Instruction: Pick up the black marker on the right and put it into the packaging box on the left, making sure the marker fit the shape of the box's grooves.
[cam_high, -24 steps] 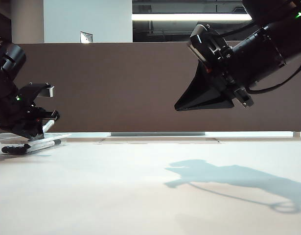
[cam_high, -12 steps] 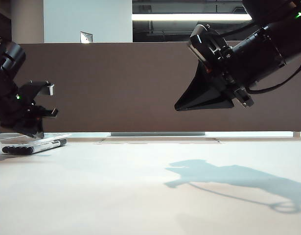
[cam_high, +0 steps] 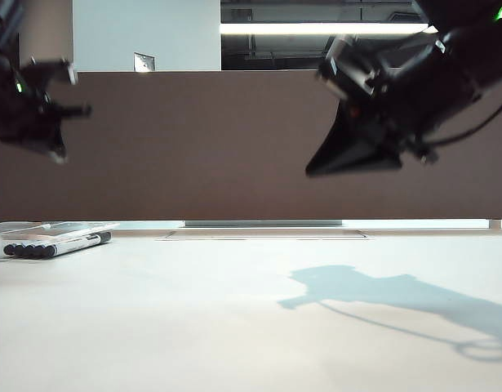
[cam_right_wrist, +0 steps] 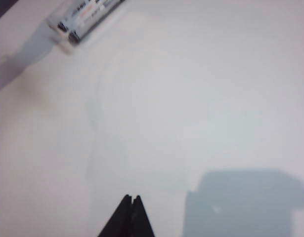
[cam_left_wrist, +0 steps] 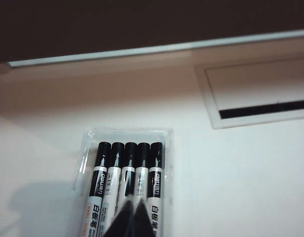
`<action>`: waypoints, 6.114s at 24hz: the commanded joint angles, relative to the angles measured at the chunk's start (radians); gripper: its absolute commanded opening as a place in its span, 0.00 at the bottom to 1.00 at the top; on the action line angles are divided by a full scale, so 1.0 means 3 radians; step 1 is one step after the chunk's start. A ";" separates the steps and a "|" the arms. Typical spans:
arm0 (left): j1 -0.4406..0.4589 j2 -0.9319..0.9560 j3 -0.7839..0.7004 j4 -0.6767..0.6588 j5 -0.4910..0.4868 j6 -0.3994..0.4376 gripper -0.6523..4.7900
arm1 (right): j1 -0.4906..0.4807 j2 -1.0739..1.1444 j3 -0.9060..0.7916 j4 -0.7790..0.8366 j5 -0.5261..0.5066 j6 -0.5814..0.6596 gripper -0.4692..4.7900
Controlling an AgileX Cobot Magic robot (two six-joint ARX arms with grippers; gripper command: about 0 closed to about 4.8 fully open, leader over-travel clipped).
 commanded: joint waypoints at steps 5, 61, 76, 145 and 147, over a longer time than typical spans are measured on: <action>-0.0004 -0.1073 -0.0591 -0.0263 0.0003 -0.0273 0.11 | 0.0004 -0.1270 -0.0211 -0.0688 0.0484 -0.0314 0.08; -0.0042 -0.5413 -0.3777 0.0104 0.0000 -0.0352 0.11 | 0.0006 -0.2380 -0.0781 -0.0763 0.0940 -0.0308 0.08; -0.0042 -0.5413 -0.3777 0.0114 0.0000 -0.0221 0.11 | 0.0006 -0.2380 -0.0781 -0.0763 0.0938 -0.0308 0.08; -0.0042 -0.5413 -0.3777 0.0114 0.0000 -0.0221 0.11 | -0.1567 -0.4554 -0.2365 -0.0239 0.1311 -0.0296 0.08; -0.0042 -0.5413 -0.3777 0.0114 0.0000 -0.0221 0.11 | -0.1567 -0.4554 -0.2365 -0.0239 0.1311 -0.0296 0.08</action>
